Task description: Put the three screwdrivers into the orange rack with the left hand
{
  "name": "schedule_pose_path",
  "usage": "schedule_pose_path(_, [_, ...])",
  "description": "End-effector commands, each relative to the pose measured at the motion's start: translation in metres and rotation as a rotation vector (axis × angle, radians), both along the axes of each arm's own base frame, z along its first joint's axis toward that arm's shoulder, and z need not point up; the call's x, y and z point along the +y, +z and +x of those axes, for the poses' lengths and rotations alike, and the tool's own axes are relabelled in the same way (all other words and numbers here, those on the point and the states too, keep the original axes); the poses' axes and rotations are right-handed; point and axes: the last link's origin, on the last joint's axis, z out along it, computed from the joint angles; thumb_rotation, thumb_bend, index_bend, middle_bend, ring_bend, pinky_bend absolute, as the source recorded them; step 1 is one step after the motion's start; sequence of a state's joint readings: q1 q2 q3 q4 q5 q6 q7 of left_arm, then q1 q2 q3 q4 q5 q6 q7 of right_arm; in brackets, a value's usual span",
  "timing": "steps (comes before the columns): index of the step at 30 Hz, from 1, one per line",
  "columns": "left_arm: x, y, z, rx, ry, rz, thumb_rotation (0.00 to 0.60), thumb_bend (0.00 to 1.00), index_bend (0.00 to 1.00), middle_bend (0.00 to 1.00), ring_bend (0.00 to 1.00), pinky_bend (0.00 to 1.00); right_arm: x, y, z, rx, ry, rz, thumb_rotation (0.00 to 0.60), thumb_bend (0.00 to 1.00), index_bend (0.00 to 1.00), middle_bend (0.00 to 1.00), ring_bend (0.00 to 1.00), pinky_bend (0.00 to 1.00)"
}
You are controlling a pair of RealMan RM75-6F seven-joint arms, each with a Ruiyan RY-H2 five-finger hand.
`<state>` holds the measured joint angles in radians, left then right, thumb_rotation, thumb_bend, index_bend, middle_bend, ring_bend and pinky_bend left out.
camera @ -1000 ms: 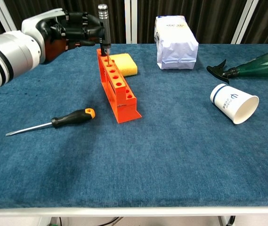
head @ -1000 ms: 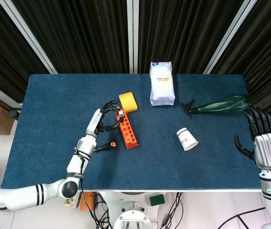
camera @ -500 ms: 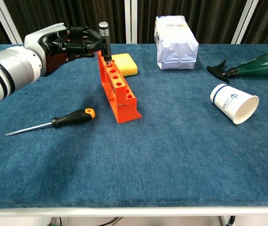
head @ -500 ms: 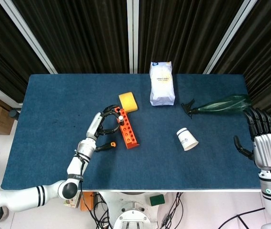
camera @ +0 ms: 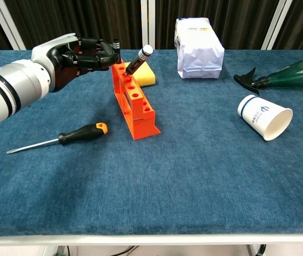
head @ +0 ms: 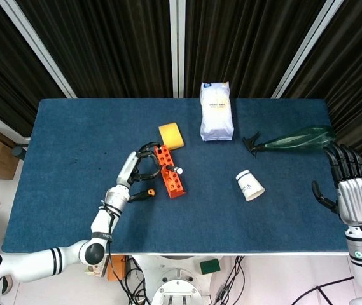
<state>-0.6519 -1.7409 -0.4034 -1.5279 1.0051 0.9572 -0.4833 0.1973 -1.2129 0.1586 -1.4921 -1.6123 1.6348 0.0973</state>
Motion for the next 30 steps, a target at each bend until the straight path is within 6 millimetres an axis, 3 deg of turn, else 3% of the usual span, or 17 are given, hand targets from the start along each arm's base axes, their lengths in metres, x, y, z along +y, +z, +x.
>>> schedule_pose_path(1, [0.002, 0.001, 0.001, -0.001, 0.001, 0.005, 0.600, 0.35, 0.63, 0.14, 0.02, 0.13, 0.000, 0.000, 0.000, 0.000, 0.000, -0.001, 0.600, 0.40, 0.00, 0.00, 0.00, 0.00])
schedule_pose_path(8, [0.005, 0.008, -0.001, -0.012, 0.010, 0.031, 0.600, 0.35, 0.50, 0.14, 0.02, 0.13, 0.000, 0.001, -0.001, 0.001, -0.003, -0.002, 0.600, 0.40, 0.00, 0.00, 0.00, 0.00])
schedule_pose_path(13, [0.002, 0.021, -0.001, 0.003, -0.021, 0.091, 0.600, 0.34, 0.33, 0.14, 0.02, 0.13, -0.001, 0.001, -0.001, -0.001, -0.001, -0.003, 0.600, 0.40, 0.00, 0.00, 0.00, 0.00])
schedule_pose_path(20, [-0.011, 0.038, -0.009, 0.087, -0.095, 0.168, 0.600, 0.26, 0.32, 0.13, 0.02, 0.13, -0.003, 0.006, 0.004, -0.004, 0.021, -0.025, 0.600, 0.40, 0.00, 0.00, 0.00, 0.00])
schedule_pose_path(30, [-0.026, 0.032, 0.001, 0.228, -0.258, 0.176, 0.600, 0.22, 0.34, 0.10, 0.01, 0.13, -0.002, 0.010, 0.007, -0.004, 0.032, -0.033, 0.600, 0.40, 0.00, 0.00, 0.00, 0.00])
